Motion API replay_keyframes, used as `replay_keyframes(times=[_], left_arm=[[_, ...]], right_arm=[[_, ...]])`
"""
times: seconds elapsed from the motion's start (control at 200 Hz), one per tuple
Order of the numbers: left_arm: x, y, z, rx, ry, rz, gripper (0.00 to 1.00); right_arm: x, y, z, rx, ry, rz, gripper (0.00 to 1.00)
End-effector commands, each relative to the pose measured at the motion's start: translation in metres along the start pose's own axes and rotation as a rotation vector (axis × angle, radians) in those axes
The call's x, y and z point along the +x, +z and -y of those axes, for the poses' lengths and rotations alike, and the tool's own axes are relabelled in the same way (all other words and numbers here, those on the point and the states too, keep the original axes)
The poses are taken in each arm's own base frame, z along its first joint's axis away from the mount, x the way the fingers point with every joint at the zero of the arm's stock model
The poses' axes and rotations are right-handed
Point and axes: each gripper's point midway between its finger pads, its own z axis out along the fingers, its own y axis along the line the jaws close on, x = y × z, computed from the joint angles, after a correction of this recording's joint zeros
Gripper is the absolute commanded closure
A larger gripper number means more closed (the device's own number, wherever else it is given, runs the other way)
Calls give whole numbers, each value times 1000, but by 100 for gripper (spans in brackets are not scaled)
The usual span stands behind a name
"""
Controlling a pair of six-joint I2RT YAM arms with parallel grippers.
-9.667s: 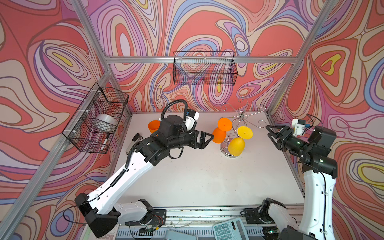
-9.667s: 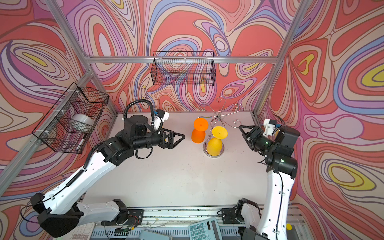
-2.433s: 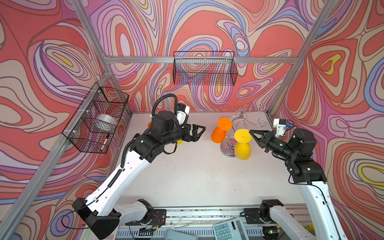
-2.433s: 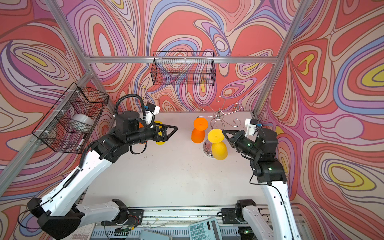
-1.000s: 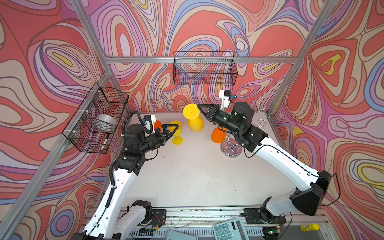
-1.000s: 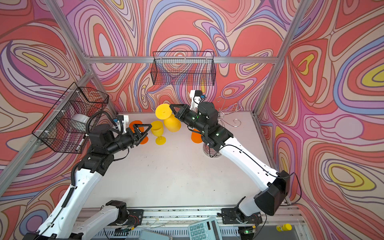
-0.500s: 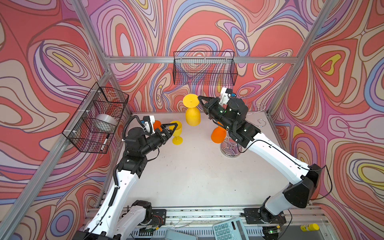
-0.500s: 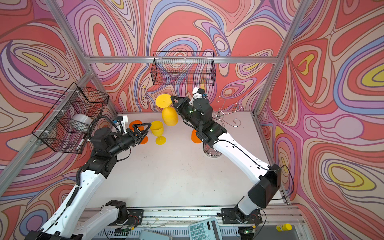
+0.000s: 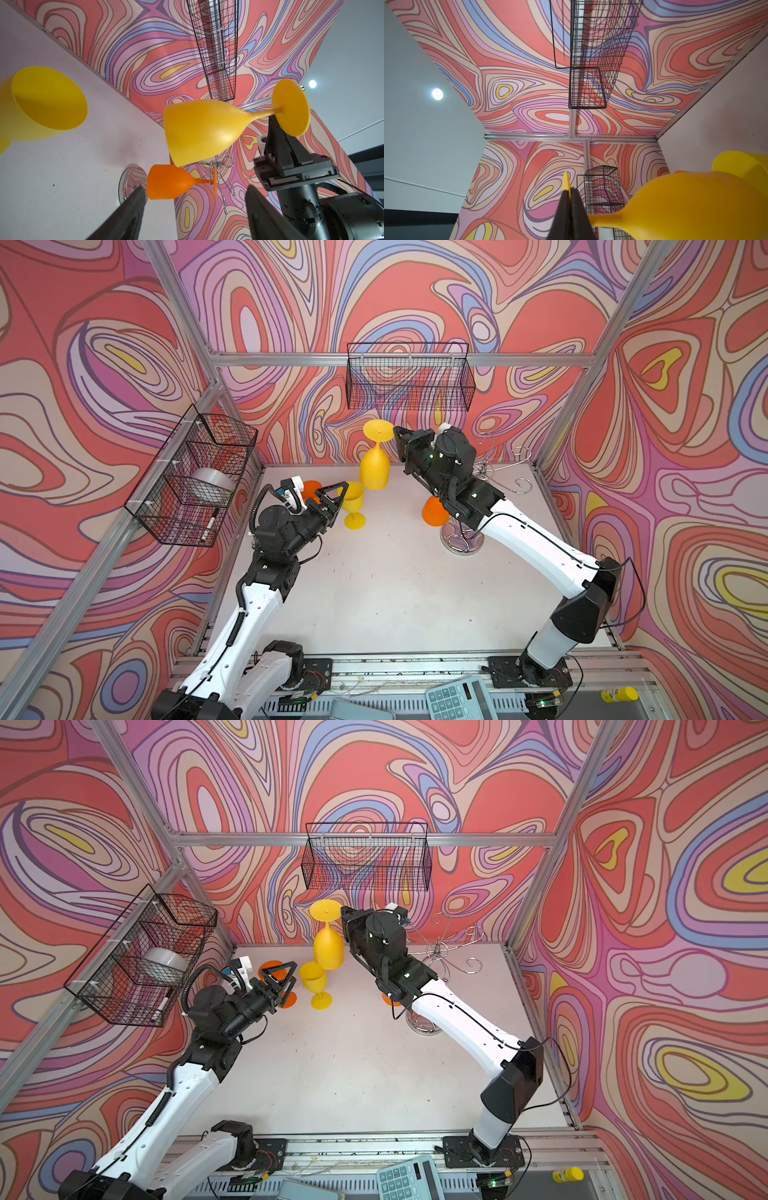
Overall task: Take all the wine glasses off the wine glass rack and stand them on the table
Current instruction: 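Bring the yellow glass foot to the left gripper while the left gripper approaches, then close the left gripper on the yellow glass bowl held by the right gripper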
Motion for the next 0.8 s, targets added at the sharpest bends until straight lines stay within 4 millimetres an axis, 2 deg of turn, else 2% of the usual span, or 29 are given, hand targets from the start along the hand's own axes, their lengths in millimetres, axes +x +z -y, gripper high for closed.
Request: replay_keyframes(times=[0.0, 0.316, 0.561, 0.796], left_arm=[[-8, -4, 13, 60, -24, 73, 24], [-5, 3, 11, 137, -143, 149, 26], [-9, 10, 11, 252, -261, 181, 26], [-10, 14, 16, 347, -300, 178, 18]], right_arm=[[-7, 0, 3, 51, 84, 85, 100], [-1, 4, 23, 126, 192, 124, 100], [-5, 0, 22, 127, 223, 146, 100], [-8, -4, 19, 118, 244, 160, 100]])
